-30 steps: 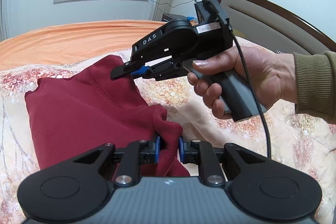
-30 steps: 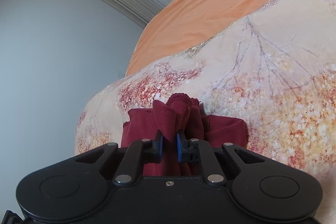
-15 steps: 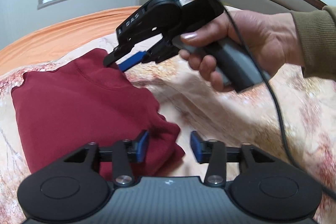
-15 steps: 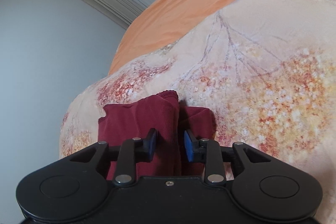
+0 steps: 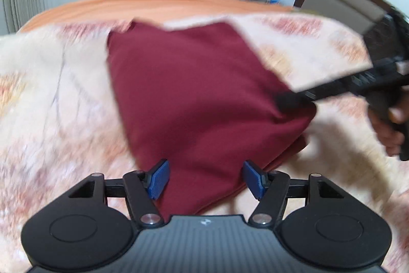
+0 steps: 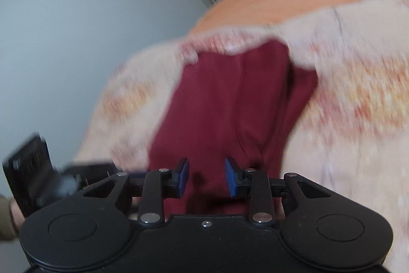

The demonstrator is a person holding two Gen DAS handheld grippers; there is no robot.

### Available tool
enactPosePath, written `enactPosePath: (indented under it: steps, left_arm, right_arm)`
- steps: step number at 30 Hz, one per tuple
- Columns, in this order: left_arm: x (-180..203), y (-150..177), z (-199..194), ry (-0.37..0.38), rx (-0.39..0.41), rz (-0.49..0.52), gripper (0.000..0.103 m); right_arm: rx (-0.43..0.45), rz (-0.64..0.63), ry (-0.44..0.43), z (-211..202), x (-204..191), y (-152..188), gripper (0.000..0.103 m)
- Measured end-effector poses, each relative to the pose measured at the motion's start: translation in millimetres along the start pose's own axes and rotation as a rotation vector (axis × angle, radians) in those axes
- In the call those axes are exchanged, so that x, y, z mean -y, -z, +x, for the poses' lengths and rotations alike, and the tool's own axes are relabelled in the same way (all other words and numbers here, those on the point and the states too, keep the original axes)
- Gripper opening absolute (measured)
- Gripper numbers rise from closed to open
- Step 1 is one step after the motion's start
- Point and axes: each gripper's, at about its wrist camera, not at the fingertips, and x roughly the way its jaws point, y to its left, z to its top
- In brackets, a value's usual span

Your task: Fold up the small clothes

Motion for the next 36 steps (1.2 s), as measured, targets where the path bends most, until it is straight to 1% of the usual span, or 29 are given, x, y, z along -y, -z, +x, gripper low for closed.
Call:
enactPosePath:
  steps: [2, 4, 5, 7, 8, 10, 13, 14, 15, 16, 18, 19, 21, 22, 23, 24, 26, 29, 31, 32, 34, 36]
  left_arm:
    - [-6, 5, 1, -0.015, -0.016, 0.005, 0.063]
    - [-11, 9, -7, -0.012, -0.001, -0.003, 0.063]
    - [-12, 8, -12, -0.006, 0.009, -0.014, 0.063]
    - [-14, 4, -23, 0.033, 0.048, -0.041, 0.066]
    - [-13, 1, -26, 0.052, 0.068, -0.043, 0.068]
    - [-9, -9, -25, 0.107, 0.097, -0.018, 0.071]
    - [8, -25, -13, 0.187, 0.115, 0.062, 0.071]
    - [16, -28, -7, 0.215, 0.105, 0.088, 0.074]
    - [21, -29, 1, 0.239, 0.079, 0.113, 0.077]
    - [29, -24, 10, 0.259, 0.041, 0.143, 0.077]
    - [37, -11, 28, 0.245, -0.047, 0.216, 0.077]
    - [39, -3, 31, 0.239, -0.075, 0.252, 0.077]
    - [39, 14, 24, 0.232, -0.077, 0.299, 0.077]
    - [36, 19, 16, 0.238, -0.077, 0.282, 0.077]
    - [29, 20, 7, 0.26, -0.071, 0.23, 0.077]
    - [22, 20, -3, 0.283, -0.05, 0.174, 0.077]
    - [5, 16, -18, 0.284, 0.021, 0.074, 0.077]
    - [-12, -4, -24, 0.221, 0.106, -0.05, 0.077]
    - [-25, -26, -15, 0.169, 0.137, -0.113, 0.077]
    - [-32, -37, -8, 0.146, 0.14, -0.145, 0.077]
    - [-47, -55, 6, 0.114, 0.122, -0.226, 0.077]
    - [-58, -63, 18, 0.083, 0.113, -0.292, 0.077]
  right_arm:
    - [-0.004, 0.03, 0.005, -8, 4, 15, 0.03]
    - [0.012, 0.048, 0.007, -21, 3, 23, 0.032]
    - [0.019, 0.058, 0.011, -28, 1, 24, 0.04]
    - [0.052, 0.061, 0.006, -43, -3, 23, 0.052]
    - [0.073, 0.062, -0.01, -49, -6, 21, 0.055]
    - [0.101, 0.074, -0.024, -53, -9, 14, 0.057]
    - [0.148, 0.111, -0.013, -54, -9, 1, 0.058]
    - [0.163, 0.131, -0.021, -53, -7, -4, 0.058]
    - [0.173, 0.148, -0.03, -51, -6, -7, 0.058]
    - [0.179, 0.155, -0.039, -48, -6, -9, 0.059]
    - [0.164, 0.141, -0.028, -40, -7, -11, 0.06]
    - [0.145, 0.135, -0.011, -36, -7, -10, 0.06]
    - [0.112, 0.131, 0.023, -31, -5, -6, 0.061]
    - [0.107, 0.132, 0.025, -32, -5, -4, 0.061]
    - [0.111, 0.135, 0.016, -34, -4, 0, 0.061]
    - [0.117, 0.138, 0.006, -37, -5, 3, 0.061]
    - [0.145, 0.133, -0.003, -42, -8, 6, 0.062]
    - [0.183, 0.122, 0.016, -39, -10, -2, 0.063]
    - [0.201, 0.14, 0.048, -33, -8, -14, 0.065]
    - [0.209, 0.165, 0.061, -30, -4, -21, 0.068]
    - [0.223, 0.236, 0.055, -22, 9, -33, 0.074]
    - [0.241, 0.28, 0.06, -15, 17, -45, 0.074]
